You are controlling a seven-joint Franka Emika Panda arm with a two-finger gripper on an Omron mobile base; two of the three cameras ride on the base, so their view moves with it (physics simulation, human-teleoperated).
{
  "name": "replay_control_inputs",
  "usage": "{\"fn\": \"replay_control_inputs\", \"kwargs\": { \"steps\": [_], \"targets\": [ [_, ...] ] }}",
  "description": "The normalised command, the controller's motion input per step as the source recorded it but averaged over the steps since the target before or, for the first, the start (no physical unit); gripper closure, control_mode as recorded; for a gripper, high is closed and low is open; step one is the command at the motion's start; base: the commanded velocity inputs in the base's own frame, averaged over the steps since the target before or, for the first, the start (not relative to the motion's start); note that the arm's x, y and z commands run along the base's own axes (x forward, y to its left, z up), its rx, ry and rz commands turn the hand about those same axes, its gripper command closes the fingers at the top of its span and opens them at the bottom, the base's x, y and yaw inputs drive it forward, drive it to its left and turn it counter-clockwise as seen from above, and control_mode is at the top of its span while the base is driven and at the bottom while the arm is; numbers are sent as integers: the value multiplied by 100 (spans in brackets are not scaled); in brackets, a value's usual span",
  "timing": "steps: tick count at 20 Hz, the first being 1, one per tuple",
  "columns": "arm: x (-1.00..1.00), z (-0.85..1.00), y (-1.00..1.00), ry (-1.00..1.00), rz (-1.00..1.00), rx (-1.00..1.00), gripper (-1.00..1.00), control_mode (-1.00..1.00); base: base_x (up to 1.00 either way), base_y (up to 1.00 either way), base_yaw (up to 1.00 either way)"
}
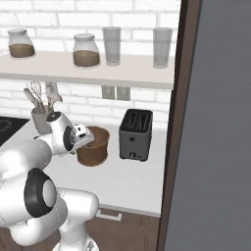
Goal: Open the cabinet, pick up the bread from the cabinet and place it in the basket. Then move the basket to the dining counter.
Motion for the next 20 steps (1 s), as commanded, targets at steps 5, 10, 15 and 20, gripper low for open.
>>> {"fn": "replay_control_inputs", "kwargs": {
  "steps": [5, 10, 15, 20],
  "targets": [
    [-10, -55, -27, 0, 0, 0, 100, -100, 0, 0, 0],
    [-54, 26, -13, -2, 7, 0, 100, -100, 0, 0, 0],
    [-87, 67, -13, 0, 6, 0, 100, -100, 0, 0, 0],
    [-87, 98, 0, 0, 6, 0, 100, -100, 0, 0, 0]
  ]
}}
